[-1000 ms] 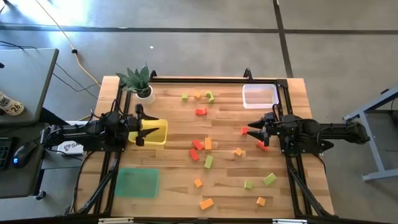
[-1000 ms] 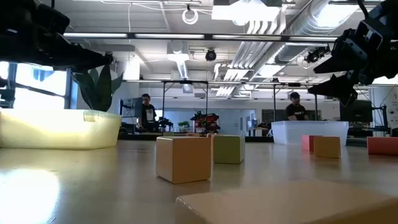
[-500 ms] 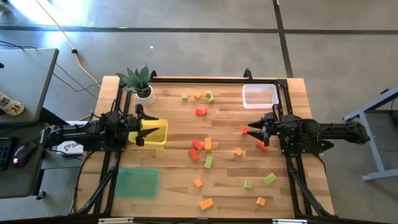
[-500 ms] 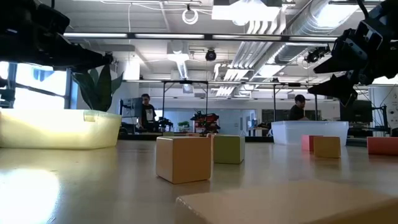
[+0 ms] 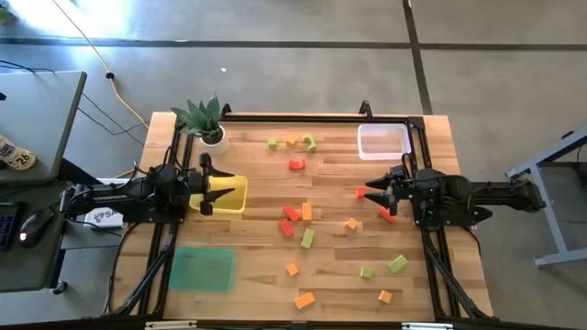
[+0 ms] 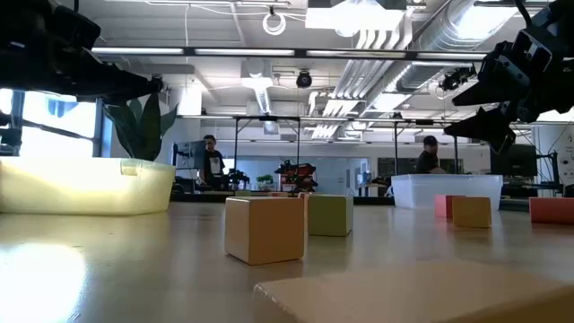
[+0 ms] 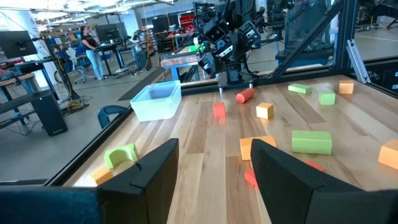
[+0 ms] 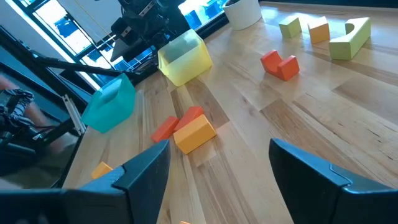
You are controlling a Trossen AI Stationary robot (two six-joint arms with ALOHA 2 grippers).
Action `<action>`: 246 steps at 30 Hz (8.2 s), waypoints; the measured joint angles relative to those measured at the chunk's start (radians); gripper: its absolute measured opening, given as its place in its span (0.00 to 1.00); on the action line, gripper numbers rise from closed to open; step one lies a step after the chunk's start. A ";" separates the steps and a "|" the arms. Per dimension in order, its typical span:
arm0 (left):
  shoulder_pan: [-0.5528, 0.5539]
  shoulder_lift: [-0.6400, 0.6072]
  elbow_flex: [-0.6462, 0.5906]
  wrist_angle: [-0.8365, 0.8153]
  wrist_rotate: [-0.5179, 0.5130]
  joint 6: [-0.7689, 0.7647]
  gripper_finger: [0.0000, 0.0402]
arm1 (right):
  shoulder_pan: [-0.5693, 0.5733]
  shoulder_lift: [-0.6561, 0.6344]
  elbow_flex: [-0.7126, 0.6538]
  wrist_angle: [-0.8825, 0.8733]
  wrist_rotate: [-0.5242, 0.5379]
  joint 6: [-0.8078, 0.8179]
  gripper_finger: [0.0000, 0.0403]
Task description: Sort & place blocks by color
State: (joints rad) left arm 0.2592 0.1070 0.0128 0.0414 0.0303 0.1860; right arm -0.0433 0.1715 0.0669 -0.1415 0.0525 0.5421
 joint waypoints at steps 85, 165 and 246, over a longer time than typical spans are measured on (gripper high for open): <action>0.000 0.000 0.000 0.046 -0.016 -0.026 0.47 | 0.000 0.000 0.000 0.000 0.000 0.000 0.64; -0.197 1.118 0.869 -0.318 0.115 0.392 0.48 | 0.000 0.000 0.000 -0.001 0.000 0.000 0.64; -0.285 1.795 1.059 -0.340 0.039 0.523 0.39 | 0.000 0.024 0.000 -0.005 0.000 0.000 0.64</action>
State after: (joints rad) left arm -0.0257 1.9022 1.0718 -0.2985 0.0690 0.7094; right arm -0.0431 0.1951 0.0669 -0.1463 0.0527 0.5423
